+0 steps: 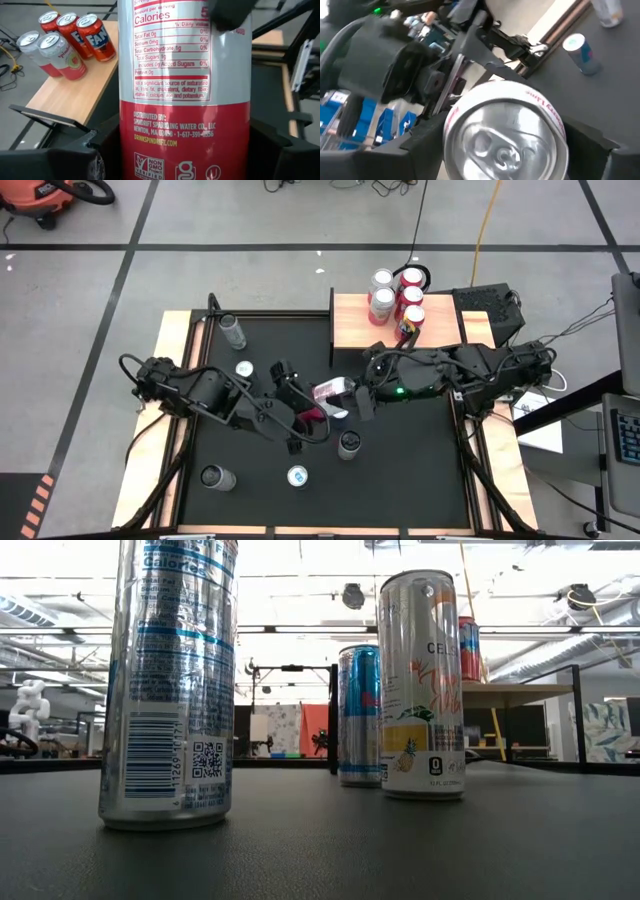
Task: Place canned beverage on shelf
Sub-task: Put the pink white soda can on the shelf aligned with the other pink white soda cans
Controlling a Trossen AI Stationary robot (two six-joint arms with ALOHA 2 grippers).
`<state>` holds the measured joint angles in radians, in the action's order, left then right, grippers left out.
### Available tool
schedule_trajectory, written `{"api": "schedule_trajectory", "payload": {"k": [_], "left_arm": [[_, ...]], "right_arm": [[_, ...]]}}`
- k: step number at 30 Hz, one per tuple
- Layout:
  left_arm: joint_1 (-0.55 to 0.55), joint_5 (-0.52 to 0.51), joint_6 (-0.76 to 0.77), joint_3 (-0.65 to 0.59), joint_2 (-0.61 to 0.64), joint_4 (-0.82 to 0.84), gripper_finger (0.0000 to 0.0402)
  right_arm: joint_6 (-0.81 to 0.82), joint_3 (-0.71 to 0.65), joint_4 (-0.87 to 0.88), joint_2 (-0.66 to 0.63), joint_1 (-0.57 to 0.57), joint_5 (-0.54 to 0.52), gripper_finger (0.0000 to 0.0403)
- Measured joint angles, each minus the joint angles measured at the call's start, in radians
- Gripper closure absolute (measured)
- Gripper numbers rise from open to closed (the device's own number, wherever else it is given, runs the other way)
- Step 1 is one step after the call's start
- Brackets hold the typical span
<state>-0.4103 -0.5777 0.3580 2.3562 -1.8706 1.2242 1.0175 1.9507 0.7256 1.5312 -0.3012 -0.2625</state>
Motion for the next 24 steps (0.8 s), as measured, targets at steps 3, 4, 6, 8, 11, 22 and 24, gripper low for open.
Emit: {"api": "schedule_trajectory", "payload": {"k": [3,4,6,8,11,22,24], "left_arm": [[-0.005,0.019,0.002,0.000,0.015,-0.038,0.0120],[-0.005,0.030,0.002,0.000,0.021,-0.054,0.0120],[-0.005,0.041,0.003,0.000,0.028,-0.084,0.0121],[-0.002,0.058,0.000,-0.001,0.036,-0.102,0.0121],[0.005,0.077,-0.004,-0.001,0.051,-0.123,0.0121],[0.036,0.261,0.001,-0.001,0.076,-0.338,0.0121],[0.044,0.306,0.002,-0.001,0.076,-0.395,0.0121]], "right_arm": [[-0.063,0.000,-0.029,-0.008,-0.001,0.003,0.0076],[-0.081,0.000,-0.044,-0.011,-0.002,0.004,0.0073],[-0.122,0.000,-0.071,-0.019,-0.001,0.006,0.0068],[-0.166,0.000,-0.123,-0.023,0.001,0.003,0.0066],[-0.252,0.000,-0.196,-0.037,0.001,0.004,0.0065],[-0.629,0.001,-0.302,-0.136,-0.014,0.000,0.0065],[-0.682,0.001,-0.290,-0.162,-0.022,0.000,0.0065]]}}
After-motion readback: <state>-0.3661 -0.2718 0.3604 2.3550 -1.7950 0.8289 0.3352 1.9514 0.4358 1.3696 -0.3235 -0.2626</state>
